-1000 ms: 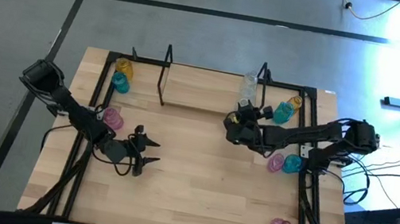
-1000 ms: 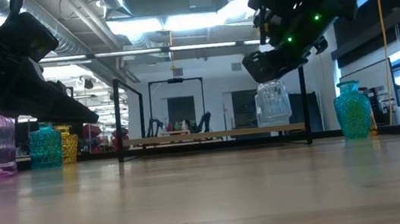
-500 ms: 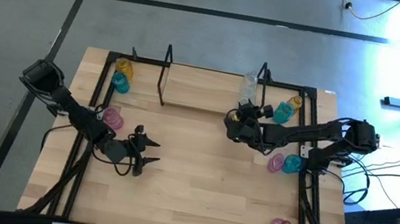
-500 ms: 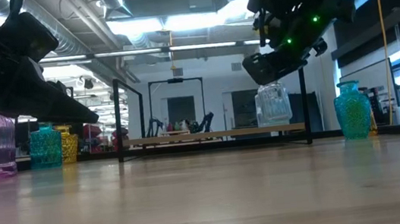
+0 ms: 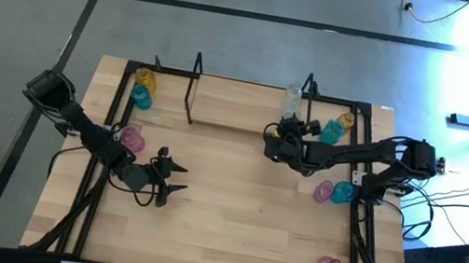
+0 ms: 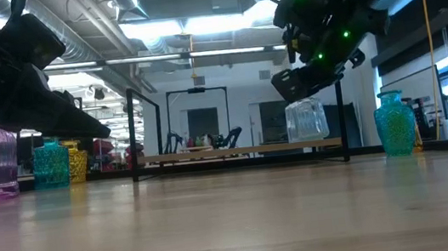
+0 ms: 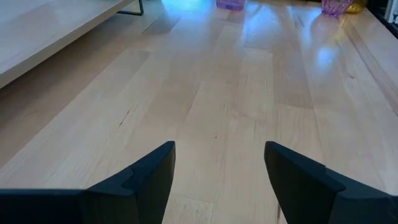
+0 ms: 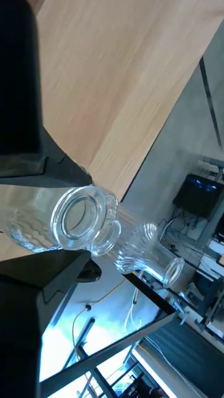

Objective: Sort vases onto shelf
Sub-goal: Put the transparent vase on the shelf aligned with the other transparent vases, then put the left pink vase on the shelf

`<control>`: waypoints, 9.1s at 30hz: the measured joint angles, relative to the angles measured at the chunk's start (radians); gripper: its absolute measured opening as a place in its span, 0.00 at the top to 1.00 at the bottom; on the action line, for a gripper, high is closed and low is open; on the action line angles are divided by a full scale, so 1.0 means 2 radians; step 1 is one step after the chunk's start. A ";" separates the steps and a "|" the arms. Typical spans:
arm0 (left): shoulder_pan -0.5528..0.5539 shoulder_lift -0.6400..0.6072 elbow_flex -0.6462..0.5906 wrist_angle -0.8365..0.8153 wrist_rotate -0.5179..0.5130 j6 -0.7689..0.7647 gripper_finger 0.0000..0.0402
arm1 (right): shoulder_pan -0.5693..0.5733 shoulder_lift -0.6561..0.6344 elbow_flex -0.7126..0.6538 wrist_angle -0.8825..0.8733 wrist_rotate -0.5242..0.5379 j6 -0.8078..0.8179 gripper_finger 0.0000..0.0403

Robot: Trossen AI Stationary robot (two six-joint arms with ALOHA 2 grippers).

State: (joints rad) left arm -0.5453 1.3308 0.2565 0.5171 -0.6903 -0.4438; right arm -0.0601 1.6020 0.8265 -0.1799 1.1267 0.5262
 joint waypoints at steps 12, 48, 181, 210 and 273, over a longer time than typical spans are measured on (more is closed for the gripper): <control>0.000 0.000 0.000 0.000 0.000 0.000 0.40 | 0.000 0.000 -0.001 0.000 -0.004 -0.004 0.72; 0.000 0.000 0.000 0.000 0.011 0.000 0.40 | 0.000 0.002 0.008 -0.006 0.029 -0.043 0.45; 0.267 -0.122 0.306 -0.986 0.237 -0.164 0.50 | 0.341 0.001 -0.025 0.152 -0.215 -0.133 0.45; 0.283 -0.124 0.297 -0.962 0.232 -0.134 0.89 | 0.341 0.001 -0.025 0.147 -0.214 -0.133 0.45; 0.192 0.297 0.708 -0.837 0.246 0.103 0.91 | 0.337 0.001 -0.025 0.137 -0.233 -0.131 0.45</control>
State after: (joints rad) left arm -0.1619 1.9240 1.6727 -1.1567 -0.1973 -0.2376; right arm 0.6147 1.6043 0.7761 0.0940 0.6613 0.2645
